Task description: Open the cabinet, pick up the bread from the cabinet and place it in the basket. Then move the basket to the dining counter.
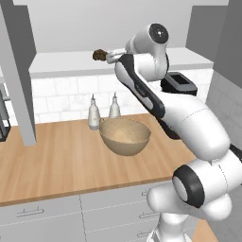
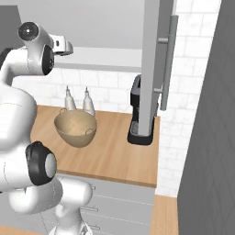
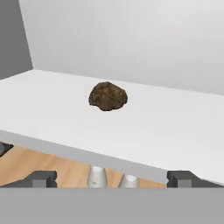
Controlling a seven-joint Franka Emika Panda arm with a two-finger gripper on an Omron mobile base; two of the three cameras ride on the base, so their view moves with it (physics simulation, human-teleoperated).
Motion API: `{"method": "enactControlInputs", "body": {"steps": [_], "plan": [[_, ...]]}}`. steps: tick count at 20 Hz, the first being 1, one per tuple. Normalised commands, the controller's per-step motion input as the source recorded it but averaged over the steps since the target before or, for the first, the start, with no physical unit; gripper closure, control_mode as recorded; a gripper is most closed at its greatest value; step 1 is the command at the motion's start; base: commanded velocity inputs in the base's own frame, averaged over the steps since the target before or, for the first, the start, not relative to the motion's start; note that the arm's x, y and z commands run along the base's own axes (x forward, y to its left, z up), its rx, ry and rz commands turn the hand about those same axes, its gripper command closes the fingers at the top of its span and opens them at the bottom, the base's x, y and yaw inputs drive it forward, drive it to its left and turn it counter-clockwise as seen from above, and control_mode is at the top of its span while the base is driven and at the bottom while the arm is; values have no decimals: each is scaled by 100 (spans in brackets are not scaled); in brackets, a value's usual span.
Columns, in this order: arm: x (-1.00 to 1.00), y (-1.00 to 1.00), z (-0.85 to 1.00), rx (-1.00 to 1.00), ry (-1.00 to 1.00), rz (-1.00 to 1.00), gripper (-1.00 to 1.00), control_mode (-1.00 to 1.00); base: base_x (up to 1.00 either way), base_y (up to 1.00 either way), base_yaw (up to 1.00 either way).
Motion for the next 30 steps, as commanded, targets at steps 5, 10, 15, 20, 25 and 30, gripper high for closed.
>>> {"method": "enactControlInputs", "body": {"steps": [5,10,15,20,25,30], "plan": [[55,7,0,3,13,0,-100,-100,0,0,0],[47,15,0,6,4,0,-100,-100,0,0,0],[51,18,0,1,4,0,-100,-100,0,0,0],[43,47,0,-3,2,-3,-100,-100,0,0,0],[49,32,0,-6,1,-8,-100,-100,0,0,0],[54,0,0,-12,5,-17,-100,-100,0,0,0]]}}
